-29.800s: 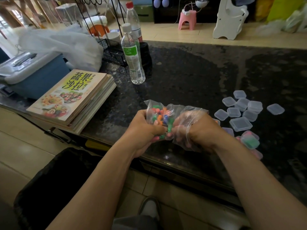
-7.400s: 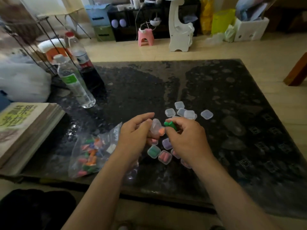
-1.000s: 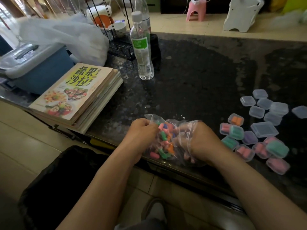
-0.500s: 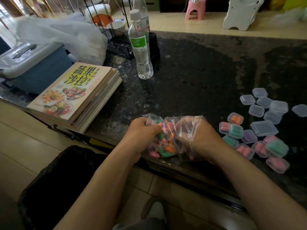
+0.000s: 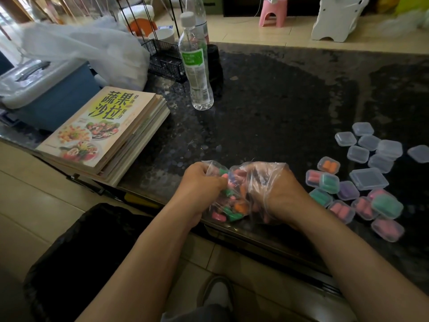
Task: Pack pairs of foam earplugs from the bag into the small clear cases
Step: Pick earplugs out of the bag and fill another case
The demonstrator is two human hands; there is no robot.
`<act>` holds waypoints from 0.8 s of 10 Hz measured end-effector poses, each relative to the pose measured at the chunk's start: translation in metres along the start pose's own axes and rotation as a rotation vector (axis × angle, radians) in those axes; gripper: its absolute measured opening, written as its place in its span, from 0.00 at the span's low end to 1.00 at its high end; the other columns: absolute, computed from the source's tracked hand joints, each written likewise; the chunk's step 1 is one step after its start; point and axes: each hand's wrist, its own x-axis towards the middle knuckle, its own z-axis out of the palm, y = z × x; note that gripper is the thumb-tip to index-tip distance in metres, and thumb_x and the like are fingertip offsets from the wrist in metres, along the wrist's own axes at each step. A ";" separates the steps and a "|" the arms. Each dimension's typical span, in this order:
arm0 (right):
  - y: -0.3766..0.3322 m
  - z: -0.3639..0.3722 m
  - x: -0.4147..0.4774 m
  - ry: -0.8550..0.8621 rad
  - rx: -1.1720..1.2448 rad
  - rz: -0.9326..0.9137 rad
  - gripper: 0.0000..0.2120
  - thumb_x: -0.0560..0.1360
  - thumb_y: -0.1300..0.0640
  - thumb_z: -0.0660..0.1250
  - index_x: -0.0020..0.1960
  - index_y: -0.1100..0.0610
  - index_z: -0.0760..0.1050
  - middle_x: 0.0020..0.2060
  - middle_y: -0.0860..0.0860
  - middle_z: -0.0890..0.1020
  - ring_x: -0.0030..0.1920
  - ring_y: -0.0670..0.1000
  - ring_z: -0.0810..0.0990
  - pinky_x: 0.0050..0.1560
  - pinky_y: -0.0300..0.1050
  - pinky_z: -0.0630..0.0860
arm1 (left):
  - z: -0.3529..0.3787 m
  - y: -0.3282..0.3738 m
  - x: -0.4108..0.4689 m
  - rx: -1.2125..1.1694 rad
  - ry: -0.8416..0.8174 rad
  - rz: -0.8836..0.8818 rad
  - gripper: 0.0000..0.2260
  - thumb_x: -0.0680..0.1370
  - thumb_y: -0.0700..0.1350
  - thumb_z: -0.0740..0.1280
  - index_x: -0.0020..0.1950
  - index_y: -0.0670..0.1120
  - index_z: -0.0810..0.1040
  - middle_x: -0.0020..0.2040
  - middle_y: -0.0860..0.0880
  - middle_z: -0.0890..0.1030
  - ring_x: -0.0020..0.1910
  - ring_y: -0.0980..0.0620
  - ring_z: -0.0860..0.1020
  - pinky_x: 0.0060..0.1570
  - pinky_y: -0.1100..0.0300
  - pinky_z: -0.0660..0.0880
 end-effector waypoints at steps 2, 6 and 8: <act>0.004 0.004 0.004 0.106 -0.024 0.004 0.06 0.78 0.59 0.70 0.55 0.54 0.83 0.35 0.40 0.77 0.39 0.44 0.81 0.35 0.26 0.71 | 0.001 0.003 0.000 -0.054 -0.034 -0.038 0.16 0.77 0.35 0.72 0.58 0.50 0.73 0.53 0.46 0.81 0.47 0.46 0.85 0.45 0.47 0.85; 0.002 0.001 0.000 -0.012 0.021 0.177 0.16 0.76 0.43 0.72 0.63 0.42 0.80 0.57 0.44 0.81 0.57 0.45 0.80 0.60 0.48 0.80 | 0.002 0.000 -0.001 -0.001 -0.057 0.017 0.12 0.75 0.39 0.75 0.57 0.49 0.81 0.50 0.46 0.86 0.43 0.48 0.87 0.44 0.50 0.85; -0.007 0.001 0.001 0.082 0.142 0.223 0.11 0.76 0.49 0.73 0.39 0.37 0.76 0.39 0.35 0.76 0.41 0.35 0.76 0.40 0.26 0.71 | 0.003 0.000 0.003 -0.004 0.006 0.016 0.11 0.76 0.39 0.75 0.55 0.50 0.79 0.51 0.46 0.85 0.45 0.49 0.87 0.44 0.52 0.85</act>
